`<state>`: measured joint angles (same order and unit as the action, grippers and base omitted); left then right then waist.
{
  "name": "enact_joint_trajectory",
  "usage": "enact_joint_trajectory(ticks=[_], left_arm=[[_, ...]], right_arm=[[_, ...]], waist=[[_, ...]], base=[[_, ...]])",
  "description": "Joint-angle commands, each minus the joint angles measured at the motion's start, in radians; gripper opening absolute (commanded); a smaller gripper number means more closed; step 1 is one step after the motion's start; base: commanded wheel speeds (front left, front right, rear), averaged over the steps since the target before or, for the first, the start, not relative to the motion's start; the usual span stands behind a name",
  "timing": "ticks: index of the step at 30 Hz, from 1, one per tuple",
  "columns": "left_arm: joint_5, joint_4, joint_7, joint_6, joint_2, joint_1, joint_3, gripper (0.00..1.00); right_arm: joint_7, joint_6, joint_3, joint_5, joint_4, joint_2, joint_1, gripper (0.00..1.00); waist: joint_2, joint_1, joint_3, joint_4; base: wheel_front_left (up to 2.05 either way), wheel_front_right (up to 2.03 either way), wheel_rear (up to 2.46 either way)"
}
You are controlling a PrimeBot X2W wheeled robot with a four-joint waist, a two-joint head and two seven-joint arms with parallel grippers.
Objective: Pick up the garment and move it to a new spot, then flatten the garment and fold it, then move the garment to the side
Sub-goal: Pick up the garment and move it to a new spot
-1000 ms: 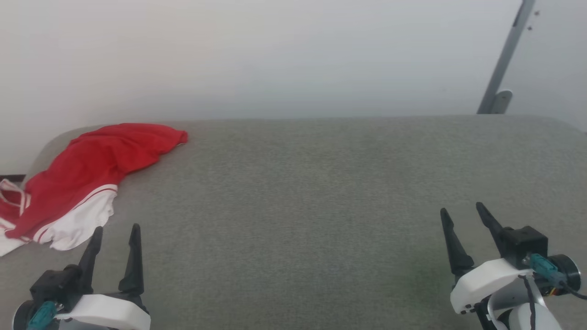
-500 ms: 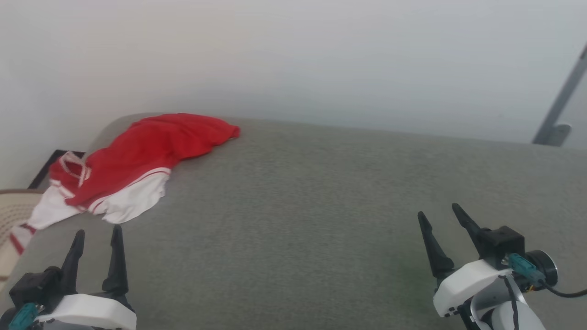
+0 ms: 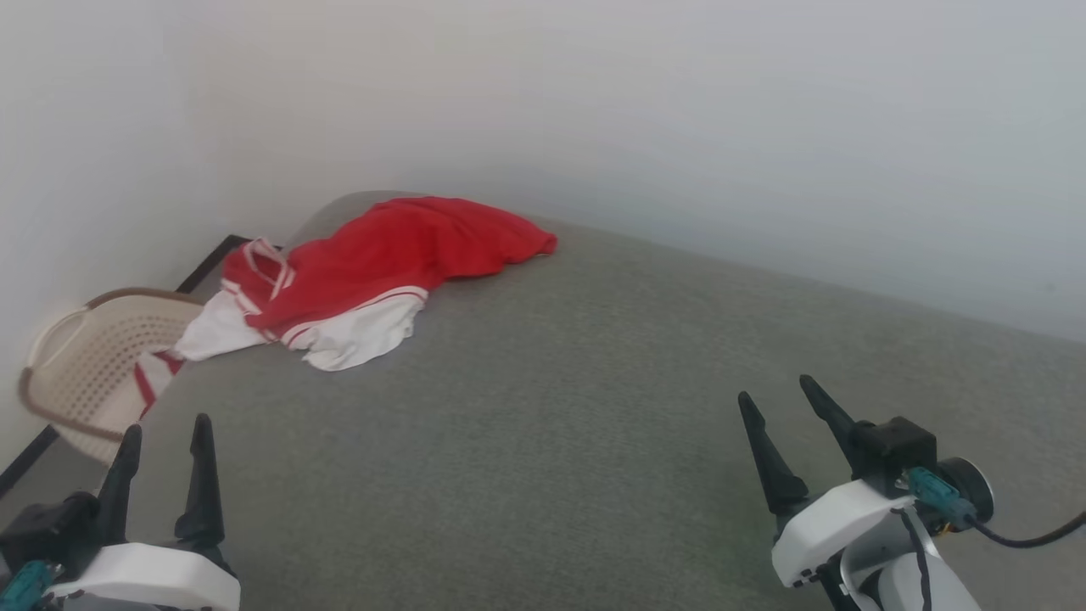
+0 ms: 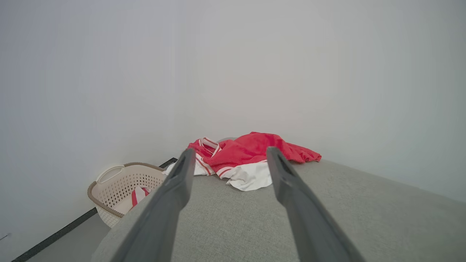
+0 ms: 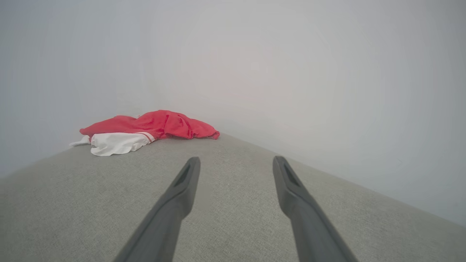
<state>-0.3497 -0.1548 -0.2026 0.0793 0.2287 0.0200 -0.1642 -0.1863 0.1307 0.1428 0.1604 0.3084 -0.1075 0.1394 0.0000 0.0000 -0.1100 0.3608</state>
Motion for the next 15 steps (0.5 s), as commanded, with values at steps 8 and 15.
enact_joint_trajectory(ticks=[8,15], left_arm=[[-0.011,0.03,0.02,-0.019,0.002,0.019,-0.004,1.0],[-0.029,0.029,0.031,-0.028,-0.001,-0.003,-0.006,1.0]], right_arm=[[-0.017,0.0,0.003,0.0,0.019,0.008,0.015,1.0],[-0.017,0.0,0.007,0.003,0.019,0.0,0.026,1.0]], waist=[[0.0,0.0,0.001,0.045],[0.0,0.0,0.018,0.03]], base=[[0.0,0.0,0.0],[0.0,0.0,0.0]])
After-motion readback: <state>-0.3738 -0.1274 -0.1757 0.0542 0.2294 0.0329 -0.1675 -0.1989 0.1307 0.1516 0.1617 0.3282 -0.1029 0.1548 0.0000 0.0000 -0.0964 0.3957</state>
